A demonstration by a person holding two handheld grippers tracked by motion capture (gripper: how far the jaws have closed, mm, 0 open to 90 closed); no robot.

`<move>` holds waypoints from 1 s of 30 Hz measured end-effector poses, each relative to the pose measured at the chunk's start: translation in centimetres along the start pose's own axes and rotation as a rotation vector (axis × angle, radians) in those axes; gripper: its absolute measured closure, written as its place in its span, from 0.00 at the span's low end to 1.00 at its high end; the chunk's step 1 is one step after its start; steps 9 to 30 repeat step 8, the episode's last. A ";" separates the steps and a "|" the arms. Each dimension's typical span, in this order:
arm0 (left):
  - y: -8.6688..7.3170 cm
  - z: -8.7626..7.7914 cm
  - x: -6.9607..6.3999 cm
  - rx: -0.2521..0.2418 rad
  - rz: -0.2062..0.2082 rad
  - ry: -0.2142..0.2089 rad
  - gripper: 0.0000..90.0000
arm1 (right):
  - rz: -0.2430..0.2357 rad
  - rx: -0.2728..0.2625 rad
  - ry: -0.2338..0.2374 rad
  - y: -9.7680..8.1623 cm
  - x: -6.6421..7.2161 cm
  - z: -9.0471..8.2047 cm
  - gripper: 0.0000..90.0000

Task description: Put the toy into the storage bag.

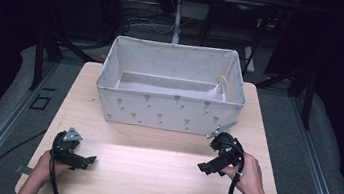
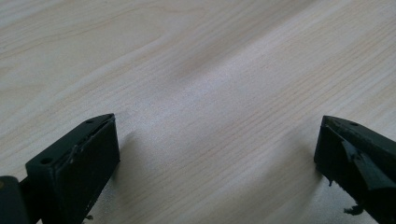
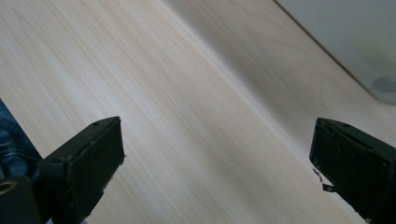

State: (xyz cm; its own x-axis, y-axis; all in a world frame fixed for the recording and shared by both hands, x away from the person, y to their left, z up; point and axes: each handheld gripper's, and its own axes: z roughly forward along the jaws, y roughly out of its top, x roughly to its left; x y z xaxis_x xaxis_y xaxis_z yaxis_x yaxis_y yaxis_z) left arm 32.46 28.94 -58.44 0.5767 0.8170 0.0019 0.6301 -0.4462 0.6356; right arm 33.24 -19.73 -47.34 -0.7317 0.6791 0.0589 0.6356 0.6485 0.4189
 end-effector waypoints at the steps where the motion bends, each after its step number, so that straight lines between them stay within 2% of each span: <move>1: 0.0 0.0 0.0 0.000 0.001 0.000 0.00 | 0.000 0.004 0.001 -0.1 0.0 0.0 0.03; 8: 0.0 0.0 0.0 0.001 0.001 0.000 0.00 | 0.009 0.023 -0.020 -0.7 -0.5 0.4 0.03; 30: 0.0 0.0 0.0 0.001 0.001 0.000 0.00 | 0.009 0.023 -0.020 -0.7 -0.5 0.4 0.03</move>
